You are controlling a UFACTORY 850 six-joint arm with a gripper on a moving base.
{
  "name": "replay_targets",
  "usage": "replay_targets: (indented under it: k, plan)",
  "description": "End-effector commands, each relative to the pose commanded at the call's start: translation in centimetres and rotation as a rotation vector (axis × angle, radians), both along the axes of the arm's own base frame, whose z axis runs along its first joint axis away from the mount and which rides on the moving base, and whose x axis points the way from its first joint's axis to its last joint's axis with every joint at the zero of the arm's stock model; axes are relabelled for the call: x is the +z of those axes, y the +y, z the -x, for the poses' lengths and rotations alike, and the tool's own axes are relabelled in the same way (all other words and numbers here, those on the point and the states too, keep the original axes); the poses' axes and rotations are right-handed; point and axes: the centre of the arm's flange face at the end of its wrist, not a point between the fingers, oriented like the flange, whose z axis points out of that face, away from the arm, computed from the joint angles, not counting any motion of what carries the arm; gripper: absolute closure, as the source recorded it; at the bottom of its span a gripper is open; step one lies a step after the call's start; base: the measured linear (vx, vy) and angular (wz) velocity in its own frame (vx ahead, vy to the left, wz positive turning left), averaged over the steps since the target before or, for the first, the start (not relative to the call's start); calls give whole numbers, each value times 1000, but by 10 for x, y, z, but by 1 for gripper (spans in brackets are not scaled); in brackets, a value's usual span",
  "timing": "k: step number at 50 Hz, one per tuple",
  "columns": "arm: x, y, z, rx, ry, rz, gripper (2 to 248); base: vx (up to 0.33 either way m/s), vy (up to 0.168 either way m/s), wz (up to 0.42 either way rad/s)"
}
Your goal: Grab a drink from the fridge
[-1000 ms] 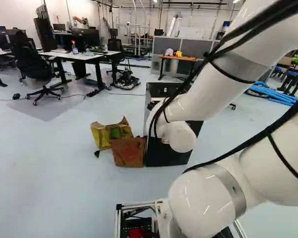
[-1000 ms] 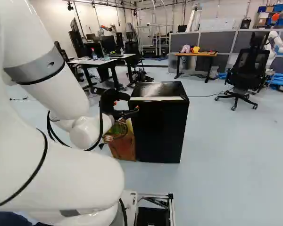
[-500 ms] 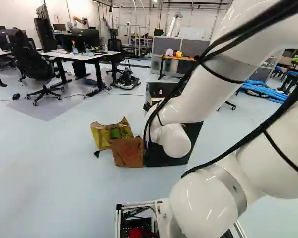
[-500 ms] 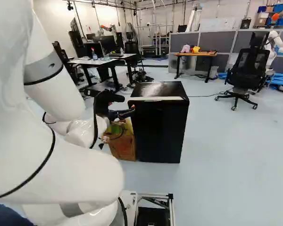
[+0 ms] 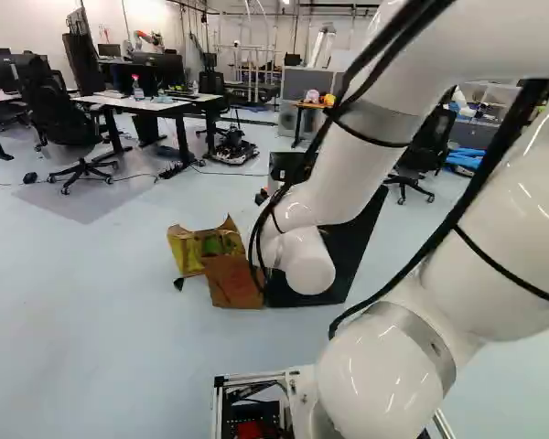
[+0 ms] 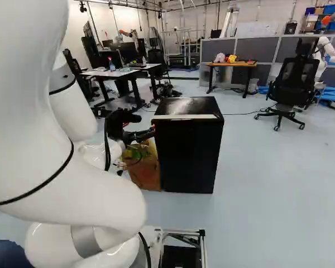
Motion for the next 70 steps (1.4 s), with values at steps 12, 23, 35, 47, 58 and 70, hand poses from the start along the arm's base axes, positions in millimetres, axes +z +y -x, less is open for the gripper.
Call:
replay_targets:
  k: [12, 23, 35, 47, 58, 70]
  plan:
    - [-8, 12, -13, -39, 6, 13, 3, 0, 0, 0]
    - [-17, 23, -24, -79, 9, 27, 3, 0, 0, 0]
    - [-27, 35, -34, -125, 8, 46, 3, 0, 0, 0]
    - [-37, 42, -37, -175, 7, 69, 3, 0, 0, 0]
    - [-48, 45, -42, -232, 3, 94, 3, 0, 0, 0]
    - [-60, 51, -52, -284, 4, 118, 3, 0, 0, 0]
